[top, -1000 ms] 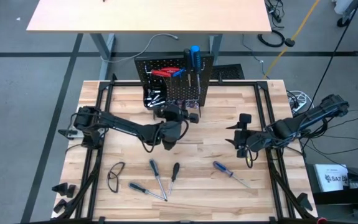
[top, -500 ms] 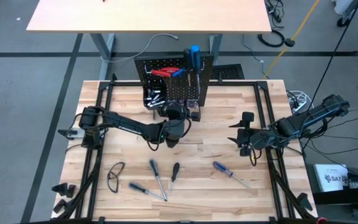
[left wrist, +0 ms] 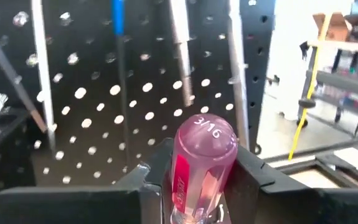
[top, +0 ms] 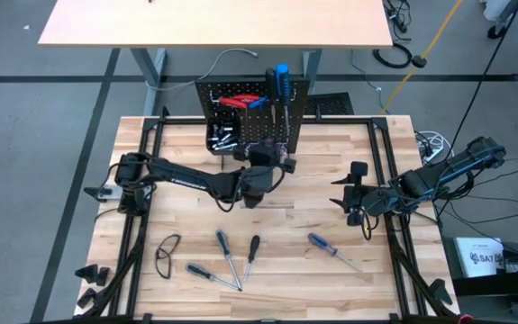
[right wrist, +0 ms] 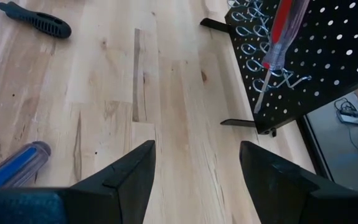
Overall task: Hang tools onto peg board
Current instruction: Hang the red screwdriver on the pegboard
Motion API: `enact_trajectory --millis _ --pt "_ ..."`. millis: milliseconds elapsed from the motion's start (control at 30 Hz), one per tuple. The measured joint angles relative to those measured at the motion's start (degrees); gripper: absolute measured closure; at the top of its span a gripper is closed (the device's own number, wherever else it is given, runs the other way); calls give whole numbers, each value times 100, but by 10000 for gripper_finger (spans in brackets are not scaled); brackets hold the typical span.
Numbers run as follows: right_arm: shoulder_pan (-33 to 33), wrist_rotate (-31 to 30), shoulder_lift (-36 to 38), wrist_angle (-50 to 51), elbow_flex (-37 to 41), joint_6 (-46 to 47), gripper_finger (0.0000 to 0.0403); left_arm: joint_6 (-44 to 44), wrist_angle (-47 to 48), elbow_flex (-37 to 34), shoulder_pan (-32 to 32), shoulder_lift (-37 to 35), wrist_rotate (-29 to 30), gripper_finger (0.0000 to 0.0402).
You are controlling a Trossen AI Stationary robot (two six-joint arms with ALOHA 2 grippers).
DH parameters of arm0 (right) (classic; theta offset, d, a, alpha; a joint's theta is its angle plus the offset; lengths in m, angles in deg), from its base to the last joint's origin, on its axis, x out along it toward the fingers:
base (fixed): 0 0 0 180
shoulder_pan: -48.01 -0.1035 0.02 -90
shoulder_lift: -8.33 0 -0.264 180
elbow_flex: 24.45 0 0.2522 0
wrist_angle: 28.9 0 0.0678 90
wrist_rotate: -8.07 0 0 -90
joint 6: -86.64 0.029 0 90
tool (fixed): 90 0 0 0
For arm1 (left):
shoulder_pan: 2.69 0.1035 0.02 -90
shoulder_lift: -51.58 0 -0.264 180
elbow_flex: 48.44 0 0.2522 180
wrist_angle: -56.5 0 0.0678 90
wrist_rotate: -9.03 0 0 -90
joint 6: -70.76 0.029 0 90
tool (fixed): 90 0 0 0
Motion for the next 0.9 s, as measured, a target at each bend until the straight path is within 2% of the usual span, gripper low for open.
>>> enact_trajectory --millis 167,367,900 --pt "0 2 7 1 0 6 179 -730 974 228 31 -4 -81 304" --pt "0 4 7 15 0 7 179 -1314 1375 226 31 4 -44 304" --pt "0 4 7 50 0 22 179 -1393 1514 226 88 4 -62 304"
